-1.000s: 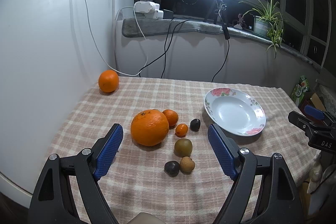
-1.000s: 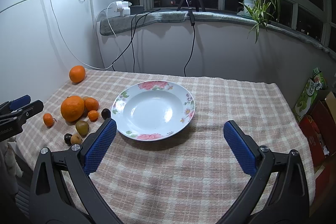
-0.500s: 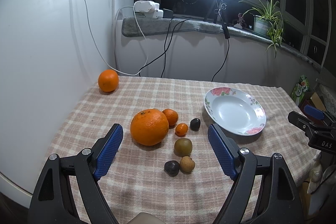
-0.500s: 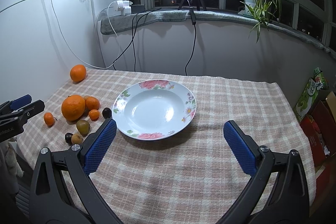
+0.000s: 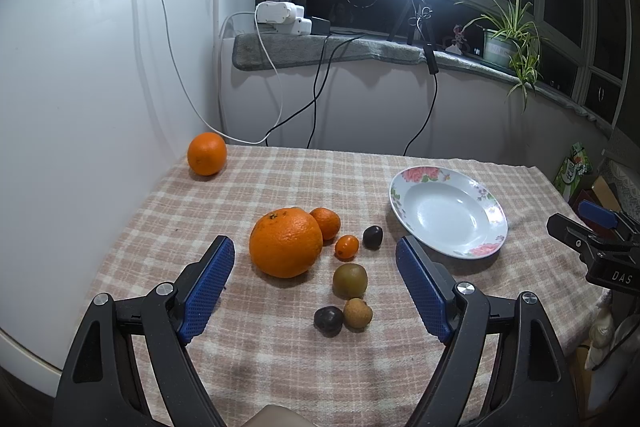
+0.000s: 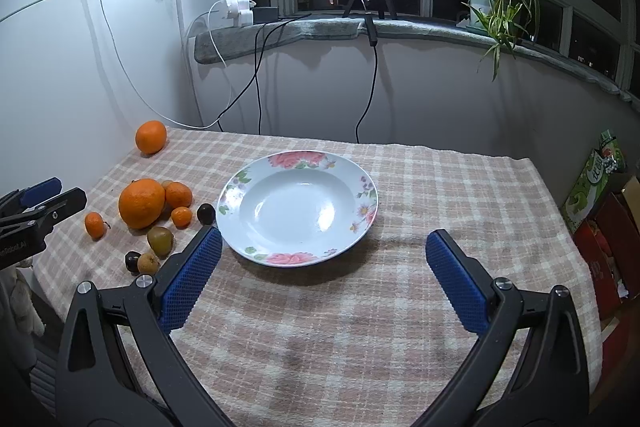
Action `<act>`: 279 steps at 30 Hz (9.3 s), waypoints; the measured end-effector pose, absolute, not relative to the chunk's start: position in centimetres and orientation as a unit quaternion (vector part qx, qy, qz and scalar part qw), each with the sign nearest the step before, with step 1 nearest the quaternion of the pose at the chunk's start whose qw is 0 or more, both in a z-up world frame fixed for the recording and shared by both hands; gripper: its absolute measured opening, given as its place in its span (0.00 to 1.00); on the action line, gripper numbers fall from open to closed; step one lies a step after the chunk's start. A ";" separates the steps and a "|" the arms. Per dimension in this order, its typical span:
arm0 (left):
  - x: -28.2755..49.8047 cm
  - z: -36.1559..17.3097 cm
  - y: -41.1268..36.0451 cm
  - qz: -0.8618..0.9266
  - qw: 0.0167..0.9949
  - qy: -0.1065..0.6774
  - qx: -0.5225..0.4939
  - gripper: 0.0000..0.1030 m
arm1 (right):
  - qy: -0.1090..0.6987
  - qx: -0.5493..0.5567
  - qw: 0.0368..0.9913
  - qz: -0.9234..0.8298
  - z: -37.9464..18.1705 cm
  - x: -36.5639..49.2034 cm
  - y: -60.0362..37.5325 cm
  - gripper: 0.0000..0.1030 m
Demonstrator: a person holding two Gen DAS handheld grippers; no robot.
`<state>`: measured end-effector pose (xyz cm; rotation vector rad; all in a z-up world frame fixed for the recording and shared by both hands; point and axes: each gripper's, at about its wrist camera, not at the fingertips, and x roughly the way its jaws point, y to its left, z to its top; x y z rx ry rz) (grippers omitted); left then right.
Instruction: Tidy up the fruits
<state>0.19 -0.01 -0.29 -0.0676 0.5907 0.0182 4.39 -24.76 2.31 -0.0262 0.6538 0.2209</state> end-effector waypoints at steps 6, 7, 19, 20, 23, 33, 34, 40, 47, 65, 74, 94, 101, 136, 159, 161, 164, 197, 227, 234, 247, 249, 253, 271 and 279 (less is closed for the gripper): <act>0.1 -0.3 -0.1 0.009 0.956 0.291 -0.035 0.81 | 0.322 -0.014 0.940 0.109 2.2 4.4 -24.3 1.00; 0.1 -0.3 -0.1 0.009 0.956 0.291 -0.035 0.81 | 0.322 -0.014 0.940 0.109 2.2 4.5 -24.5 1.00; 0.4 -0.9 0.7 0.011 0.953 0.299 -0.043 0.81 | 0.332 -0.015 0.936 0.118 1.7 5.0 -24.0 1.00; 0.4 -1.0 0.8 0.012 0.953 0.301 -0.044 0.81 | 0.333 -0.015 0.935 0.120 1.6 5.1 -23.9 1.00; 0.5 -1.5 1.2 0.013 0.950 0.309 -0.050 0.81 | 0.337 -0.016 0.933 0.127 1.5 5.4 -23.6 1.00; 0.5 -3.2 3.3 0.007 0.944 0.317 -0.095 0.81 | 0.357 -0.011 0.918 0.172 0.6 6.8 -22.0 1.00; 0.4 -3.4 3.6 0.006 0.944 0.314 -0.100 0.81 | 0.359 -0.011 0.916 0.177 0.5 6.8 -21.8 1.00; 0.0 -4.3 5.1 0.018 0.936 0.336 -0.102 0.81 | 0.375 -0.010 0.901 0.218 -0.4 7.4 -19.8 1.00; -0.1 -5.0 6.9 0.027 0.929 0.351 -0.116 0.81 | 0.386 -0.011 0.884 0.262 -0.8 8.8 -17.3 1.00; -0.6 -6.9 6.3 -0.031 0.920 0.367 -0.136 0.61 | 0.426 -0.025 0.835 0.348 -3.8 9.0 -11.9 0.88; 0.1 -7.4 5.3 -0.092 0.907 0.378 -0.165 0.48 | 0.447 -0.035 0.803 0.392 -5.4 8.2 -10.4 0.59; 2.1 -8.2 2.5 -0.131 0.901 0.414 -0.014 0.33 | 0.457 -0.049 0.785 0.416 -6.9 8.0 -9.3 0.34; 2.8 -8.4 2.1 -0.147 0.896 0.420 -0.010 0.27 | 0.461 -0.049 0.781 0.419 -7.2 8.5 -9.0 0.29; 4.3 -6.3 -0.4 -0.184 0.899 0.396 -0.036 0.22 | 0.426 -0.022 0.819 0.384 -4.2 8.0 -14.6 0.25; 8.7 -5.4 -7.8 -0.225 0.901 0.369 -0.035 0.22 | 0.409 -0.019 0.873 0.263 -2.9 11.2 -23.9 0.25; 8.9 -5.6 -8.4 -0.226 0.900 0.371 -0.027 0.22 | 0.409 -0.023 0.875 0.256 -3.0 11.2 -24.1 0.25; 9.3 -5.8 -9.0 -0.226 0.899 0.374 -0.020 0.22 | 0.410 -0.025 0.877 0.251 -3.3 11.4 -24.3 0.25; 8.5 -5.2 -8.3 -0.201 0.907 0.369 -0.017 0.41 | 0.392 -0.039 0.891 0.225 -2.7 10.7 -24.0 0.65; 1.6 -4.8 2.9 -0.049 0.935 0.349 -0.029 0.56 | 0.383 -0.081 0.871 0.298 -2.1 7.8 -16.5 0.80; 0.6 -5.5 6.8 0.002 0.935 0.352 -0.041 0.56 | 0.382 -0.103 0.858 0.327 -2.7 7.5 -13.0 0.80; 1.7 -8.0 10.5 0.014 0.923 0.376 -0.084 0.51 | 0.416 -0.095 0.833 0.351 -5.2 9.1 -9.6 0.68; 1.8 -8.3 10.7 0.011 0.921 0.379 -0.090 0.49 | 0.423 -0.089 0.829 0.355 -5.4 9.4 -9.3 0.64; 2.0 -8.7 11.0 0.010 0.917 0.386 -0.096 0.47 | 0.431 -0.087 0.823 0.360 -5.9 9.7 -8.8 0.58; 2.6 -9.1 11.6 -0.001 0.913 0.386 -0.132 0.34 | 0.448 -0.091 0.811 0.364 -7.1 10.5 -7.2 0.31; 2.1 -8.4 11.4 -0.004 0.916 0.377 -0.135 0.34 | 0.444 -0.080 0.815 0.365 -6.8 10.2 -7.5 0.29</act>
